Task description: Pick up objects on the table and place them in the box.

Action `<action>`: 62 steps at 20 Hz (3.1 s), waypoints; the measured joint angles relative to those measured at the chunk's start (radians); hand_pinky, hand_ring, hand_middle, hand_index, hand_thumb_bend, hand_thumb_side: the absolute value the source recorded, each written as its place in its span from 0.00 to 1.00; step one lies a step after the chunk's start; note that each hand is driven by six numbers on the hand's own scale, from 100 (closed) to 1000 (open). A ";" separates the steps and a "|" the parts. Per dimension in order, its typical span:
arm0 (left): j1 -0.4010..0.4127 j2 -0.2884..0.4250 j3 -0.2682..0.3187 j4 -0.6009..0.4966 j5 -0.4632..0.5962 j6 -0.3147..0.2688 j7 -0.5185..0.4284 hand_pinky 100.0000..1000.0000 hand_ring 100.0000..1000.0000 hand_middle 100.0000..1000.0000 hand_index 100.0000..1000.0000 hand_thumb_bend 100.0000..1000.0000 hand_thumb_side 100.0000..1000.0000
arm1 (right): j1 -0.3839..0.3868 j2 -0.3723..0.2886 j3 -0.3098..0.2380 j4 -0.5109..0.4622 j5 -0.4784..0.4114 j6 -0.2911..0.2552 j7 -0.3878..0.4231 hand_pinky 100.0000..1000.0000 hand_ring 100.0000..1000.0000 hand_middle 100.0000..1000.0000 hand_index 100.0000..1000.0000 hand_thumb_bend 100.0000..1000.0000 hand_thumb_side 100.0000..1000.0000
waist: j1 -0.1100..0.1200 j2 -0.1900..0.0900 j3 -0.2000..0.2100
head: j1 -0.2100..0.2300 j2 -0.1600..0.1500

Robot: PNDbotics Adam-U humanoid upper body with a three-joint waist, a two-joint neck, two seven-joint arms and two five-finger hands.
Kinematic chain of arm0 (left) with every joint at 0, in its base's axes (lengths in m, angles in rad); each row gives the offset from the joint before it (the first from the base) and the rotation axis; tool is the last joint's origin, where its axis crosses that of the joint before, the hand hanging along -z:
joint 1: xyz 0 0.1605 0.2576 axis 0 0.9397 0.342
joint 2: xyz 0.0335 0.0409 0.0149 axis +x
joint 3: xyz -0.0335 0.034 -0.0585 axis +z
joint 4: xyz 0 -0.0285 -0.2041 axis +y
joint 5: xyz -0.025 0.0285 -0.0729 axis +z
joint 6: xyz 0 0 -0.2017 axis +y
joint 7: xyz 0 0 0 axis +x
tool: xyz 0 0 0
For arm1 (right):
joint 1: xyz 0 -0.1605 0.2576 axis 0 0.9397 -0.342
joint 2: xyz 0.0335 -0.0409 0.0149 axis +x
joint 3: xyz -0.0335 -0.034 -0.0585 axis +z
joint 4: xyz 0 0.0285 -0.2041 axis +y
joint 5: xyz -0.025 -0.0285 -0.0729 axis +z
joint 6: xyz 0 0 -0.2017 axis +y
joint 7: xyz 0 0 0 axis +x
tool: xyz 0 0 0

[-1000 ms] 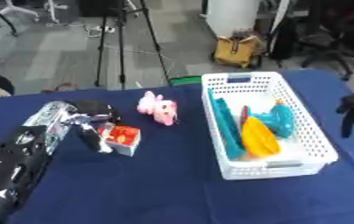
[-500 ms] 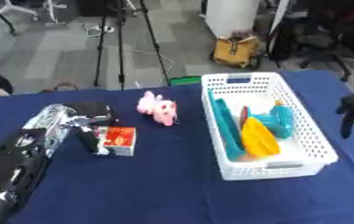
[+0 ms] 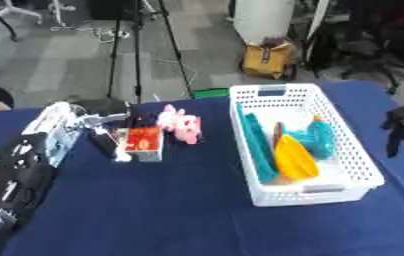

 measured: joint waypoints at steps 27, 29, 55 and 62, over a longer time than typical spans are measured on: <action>-0.056 -0.240 -0.072 -0.145 -0.025 0.173 0.358 0.63 0.49 0.41 0.76 0.34 0.00 | -0.035 0.018 0.031 -0.013 -0.018 0.023 0.041 0.26 0.34 0.51 0.70 0.00 0.47 | 0.061 0.003 -0.166 | 0.037 -0.041; -0.050 -0.241 -0.086 -0.141 -0.057 0.159 0.393 0.66 0.51 0.43 0.76 0.37 0.00 | -0.035 0.019 0.031 -0.013 -0.018 0.024 0.042 0.26 0.34 0.51 0.70 0.00 0.48 | 0.063 0.005 -0.166 | 0.035 -0.041; -0.001 -0.290 -0.062 0.008 -0.299 0.070 0.762 0.75 0.88 0.91 0.92 0.42 0.99 | -0.035 0.019 0.025 -0.013 -0.018 0.015 0.041 0.26 0.34 0.51 0.70 0.00 0.48 | 0.046 0.022 -0.162 | 0.017 -0.050; 0.007 -0.288 -0.052 0.004 -0.198 0.070 0.846 0.69 0.86 0.89 0.92 0.37 0.98 | -0.034 0.019 0.024 -0.013 -0.018 0.013 0.038 0.26 0.34 0.51 0.70 0.00 0.48 | 0.036 0.022 -0.151 | 0.014 -0.050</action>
